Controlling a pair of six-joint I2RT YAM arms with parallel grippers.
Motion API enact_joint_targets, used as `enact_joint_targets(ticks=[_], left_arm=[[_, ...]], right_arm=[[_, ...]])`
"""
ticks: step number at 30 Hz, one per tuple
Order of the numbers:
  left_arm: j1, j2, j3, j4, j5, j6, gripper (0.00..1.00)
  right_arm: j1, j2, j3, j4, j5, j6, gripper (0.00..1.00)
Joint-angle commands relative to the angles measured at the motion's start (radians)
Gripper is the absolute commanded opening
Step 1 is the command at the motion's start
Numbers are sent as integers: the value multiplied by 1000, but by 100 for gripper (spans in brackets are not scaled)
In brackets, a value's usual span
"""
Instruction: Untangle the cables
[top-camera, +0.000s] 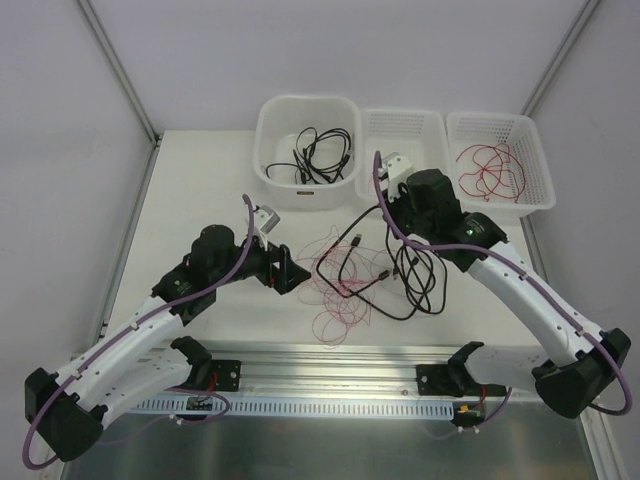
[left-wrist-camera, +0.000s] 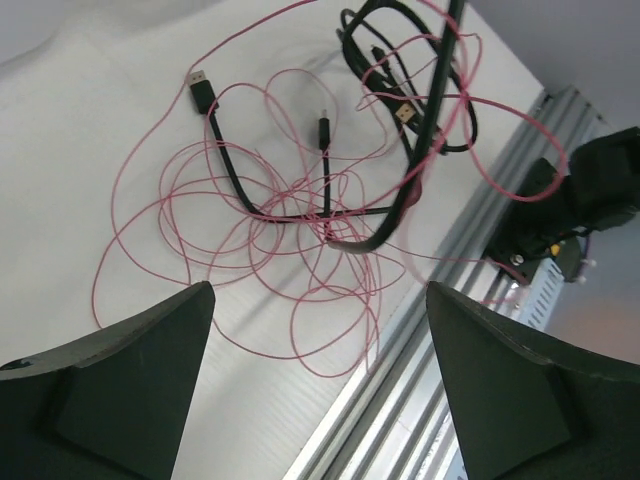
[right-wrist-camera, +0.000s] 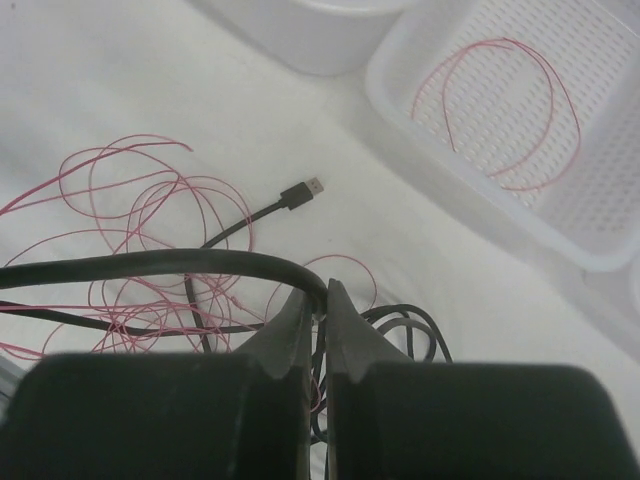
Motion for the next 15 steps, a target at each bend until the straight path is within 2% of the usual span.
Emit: enact_joint_targets(ticks=[1,5,8,10,15], left_arm=[[-14,4,-15,169,208,5,89],[-13,27,-25,271,244,-14,88],[-13,53,27,280,154,-77,86],[-14,84,56,280,65,-175,86],[-27,194,176,280,8,-366,86]], right_arm=[[6,-69,20,-83,124,58,1],[15,-86,22,-104,147,63,1],[29,-89,17,-119,202,73,1],[51,-92,7,-106,233,72,1],[75,-82,-7,-67,270,60,1]])
